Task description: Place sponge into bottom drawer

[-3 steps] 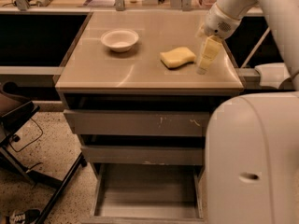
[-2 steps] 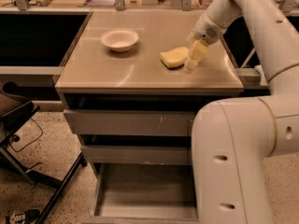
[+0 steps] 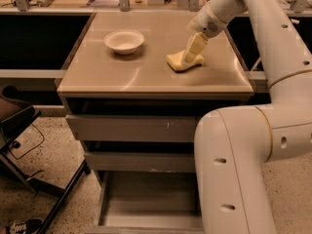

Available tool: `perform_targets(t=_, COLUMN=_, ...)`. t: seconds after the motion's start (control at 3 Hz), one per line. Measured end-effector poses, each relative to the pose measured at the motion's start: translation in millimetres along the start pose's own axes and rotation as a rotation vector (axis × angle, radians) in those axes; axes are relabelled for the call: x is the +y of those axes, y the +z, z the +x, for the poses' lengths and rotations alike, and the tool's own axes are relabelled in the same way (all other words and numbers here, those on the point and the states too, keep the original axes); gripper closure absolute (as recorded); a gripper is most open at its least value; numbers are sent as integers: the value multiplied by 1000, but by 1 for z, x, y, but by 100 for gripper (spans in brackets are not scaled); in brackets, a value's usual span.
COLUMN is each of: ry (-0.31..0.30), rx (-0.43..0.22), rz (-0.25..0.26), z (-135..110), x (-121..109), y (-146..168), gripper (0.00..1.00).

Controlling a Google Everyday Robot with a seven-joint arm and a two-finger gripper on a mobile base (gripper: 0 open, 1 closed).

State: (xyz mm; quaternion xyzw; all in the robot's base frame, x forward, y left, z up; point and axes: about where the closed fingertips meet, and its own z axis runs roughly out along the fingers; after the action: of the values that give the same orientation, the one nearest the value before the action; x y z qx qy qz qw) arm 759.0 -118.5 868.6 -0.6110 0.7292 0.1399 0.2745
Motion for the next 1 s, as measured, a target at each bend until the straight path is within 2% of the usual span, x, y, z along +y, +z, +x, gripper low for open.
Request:
perform_targets(t=0.33, ry=0, rx=0, rz=0, z=0, x=0, y=0, gripper=0)
perform_targets(t=0.67, ry=57, rx=43, rz=11, z=19, x=-5, y=5, gripper=0)
perform_targets(t=1.0, ry=150, rx=7, rz=-19, z=55, x=-8, y=31, gripper=0)
